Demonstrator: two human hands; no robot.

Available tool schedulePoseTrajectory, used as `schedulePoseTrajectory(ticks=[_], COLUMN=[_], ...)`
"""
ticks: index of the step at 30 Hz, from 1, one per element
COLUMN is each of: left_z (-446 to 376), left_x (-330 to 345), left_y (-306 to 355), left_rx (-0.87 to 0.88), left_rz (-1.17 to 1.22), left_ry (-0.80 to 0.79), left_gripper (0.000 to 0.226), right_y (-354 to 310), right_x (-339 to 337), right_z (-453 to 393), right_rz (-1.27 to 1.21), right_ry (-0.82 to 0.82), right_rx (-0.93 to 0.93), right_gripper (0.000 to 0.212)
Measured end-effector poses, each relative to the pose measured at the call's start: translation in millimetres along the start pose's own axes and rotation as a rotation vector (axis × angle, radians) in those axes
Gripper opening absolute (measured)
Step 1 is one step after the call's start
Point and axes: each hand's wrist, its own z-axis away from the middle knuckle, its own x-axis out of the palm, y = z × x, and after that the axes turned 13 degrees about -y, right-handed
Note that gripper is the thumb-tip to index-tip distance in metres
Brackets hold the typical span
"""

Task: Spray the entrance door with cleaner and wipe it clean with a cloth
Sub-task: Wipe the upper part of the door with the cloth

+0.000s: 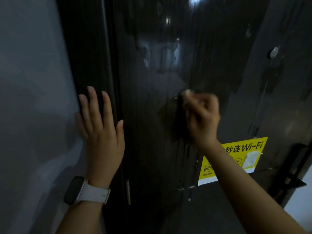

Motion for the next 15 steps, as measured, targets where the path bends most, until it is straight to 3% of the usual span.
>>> schedulePoseTrajectory(ticks=[2, 4, 8, 10, 12, 15], left_z=[0, 0, 1, 1, 1, 1], left_x=[0, 0, -2, -3, -3, -2], left_y=[-1, -1, -2, -2, -3, -4], left_rx=[0.000, 0.005, 0.017, 0.019, 0.014, 0.017], left_rz=[-0.008, -0.010, 0.002, 0.013, 0.017, 0.007], left_ry=[-0.005, -0.005, -0.010, -0.017, -0.024, -0.014], left_gripper=[0.073, 0.070, 0.069, 0.070, 0.074, 0.071], right_y=[-4, -21, -48, -39, -29, -26], right_x=[0, 13, 36, 27, 16, 5], right_z=[-29, -37, 20, 31, 17, -34], right_rz=[-0.089, -0.115, 0.017, 0.061, 0.068, 0.008], right_ry=[0.162, 0.144, -0.330, -0.463, -0.381, -0.060], right_rx=[0.134, 0.115, -0.265, -0.341, -0.274, -0.074], right_gripper=[0.032, 0.039, 0.045, 0.048, 0.041, 0.034])
